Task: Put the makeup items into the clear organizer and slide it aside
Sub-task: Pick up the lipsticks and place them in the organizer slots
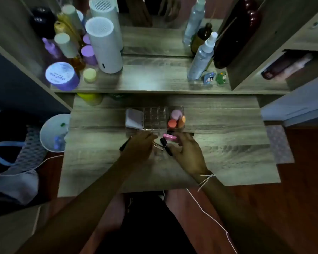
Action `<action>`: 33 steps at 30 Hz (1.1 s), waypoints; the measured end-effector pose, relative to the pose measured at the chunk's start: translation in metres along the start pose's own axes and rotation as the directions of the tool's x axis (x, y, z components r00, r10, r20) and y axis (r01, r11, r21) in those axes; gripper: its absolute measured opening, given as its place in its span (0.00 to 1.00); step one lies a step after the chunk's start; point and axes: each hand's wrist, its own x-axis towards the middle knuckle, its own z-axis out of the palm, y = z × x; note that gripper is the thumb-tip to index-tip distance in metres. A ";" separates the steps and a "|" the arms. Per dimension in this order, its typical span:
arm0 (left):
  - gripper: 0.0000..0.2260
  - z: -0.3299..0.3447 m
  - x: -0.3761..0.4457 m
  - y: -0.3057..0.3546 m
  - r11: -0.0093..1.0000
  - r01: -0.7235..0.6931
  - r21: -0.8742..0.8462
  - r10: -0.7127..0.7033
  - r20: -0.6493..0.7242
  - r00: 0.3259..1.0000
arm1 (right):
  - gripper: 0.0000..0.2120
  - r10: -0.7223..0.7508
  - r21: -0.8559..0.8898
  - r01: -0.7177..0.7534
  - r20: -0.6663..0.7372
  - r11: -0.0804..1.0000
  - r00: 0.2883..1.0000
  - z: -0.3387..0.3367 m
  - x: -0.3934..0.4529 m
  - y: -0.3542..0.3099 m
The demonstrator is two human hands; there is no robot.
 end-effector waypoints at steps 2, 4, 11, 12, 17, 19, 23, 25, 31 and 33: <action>0.18 0.007 0.008 -0.001 0.996 0.016 0.086 -0.020 0.047 0.999 | 0.16 0.060 -0.014 -0.060 0.034 0.998 0.998 0.008 0.005 0.008; 0.19 0.014 0.010 -0.004 0.993 0.026 0.118 -0.029 0.022 0.999 | 0.16 0.096 -0.015 -0.095 0.049 0.995 0.994 0.017 0.005 0.016; 0.21 0.035 0.015 -0.015 0.962 0.039 0.271 -0.040 -0.003 0.999 | 0.16 0.098 -0.070 -0.089 0.141 0.994 0.985 0.036 0.013 0.043; 0.22 0.038 0.016 -0.017 0.954 0.034 0.297 -0.039 0.011 0.999 | 0.15 0.097 -0.082 -0.085 0.156 0.993 0.983 0.036 0.013 0.046; 0.23 0.045 0.020 -0.023 0.926 0.014 0.377 -0.037 0.055 0.998 | 0.10 0.097 -0.115 -0.077 0.179 0.990 0.979 0.041 0.013 0.050; 0.23 0.045 0.022 -0.025 0.925 -0.009 0.381 -0.023 0.081 0.996 | 0.10 0.080 -0.123 -0.062 0.144 0.990 0.986 0.041 0.012 0.049; 0.24 0.039 0.019 -0.026 0.923 -0.119 0.366 0.098 0.075 0.992 | 0.10 0.059 -0.105 -0.048 0.100 0.993 0.993 0.043 0.010 0.049; 0.26 0.036 0.016 -0.027 0.928 -0.174 0.329 0.175 0.027 0.984 | 0.11 0.048 -0.084 -0.042 0.069 0.996 0.996 0.043 0.008 0.047; 0.14 0.021 0.004 -0.025 0.993 -0.070 -0.095 0.052 -0.182 0.982 | 0.09 0.144 0.127 -0.141 -0.014 0.982 0.990 0.031 0.010 0.023; 0.12 0.010 0.006 -0.019 0.960 -0.026 -0.280 -0.058 -0.289 0.955 | 0.08 0.178 0.182 -0.161 -0.082 0.970 0.981 0.025 0.017 0.013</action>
